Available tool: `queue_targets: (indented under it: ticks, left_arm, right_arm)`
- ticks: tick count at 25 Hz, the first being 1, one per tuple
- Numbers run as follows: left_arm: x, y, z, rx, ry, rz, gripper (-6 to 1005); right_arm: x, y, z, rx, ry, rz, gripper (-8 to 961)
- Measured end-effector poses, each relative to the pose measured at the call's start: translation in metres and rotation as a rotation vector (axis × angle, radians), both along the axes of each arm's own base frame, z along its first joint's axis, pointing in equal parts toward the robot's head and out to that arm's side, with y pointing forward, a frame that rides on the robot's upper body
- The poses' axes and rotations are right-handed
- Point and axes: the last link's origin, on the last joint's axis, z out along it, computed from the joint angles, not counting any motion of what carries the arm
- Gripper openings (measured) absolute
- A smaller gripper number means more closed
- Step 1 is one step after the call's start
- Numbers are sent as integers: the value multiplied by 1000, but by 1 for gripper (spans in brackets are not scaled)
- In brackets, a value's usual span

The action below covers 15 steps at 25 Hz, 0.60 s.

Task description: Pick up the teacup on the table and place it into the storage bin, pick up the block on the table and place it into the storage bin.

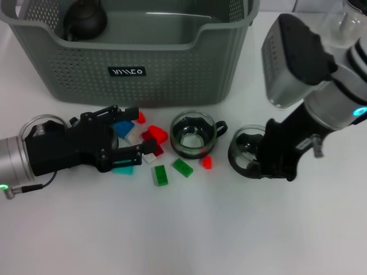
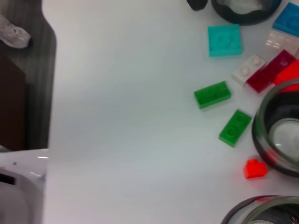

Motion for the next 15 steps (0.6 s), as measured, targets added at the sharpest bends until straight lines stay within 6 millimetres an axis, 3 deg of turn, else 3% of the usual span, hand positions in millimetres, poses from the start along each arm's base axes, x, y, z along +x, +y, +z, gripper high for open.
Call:
queue_targets:
  ticks: [8, 15]
  left_arm:
    - [-8, -6, 6, -44, 49, -19, 856]
    - [-16, -11, 11, -36, 99, -33, 852]
  right_arm:
    - [-18, -7, 50, -43, 132, -104, 55]
    - [-55, 8, 77, 5, 351, -128, 56]
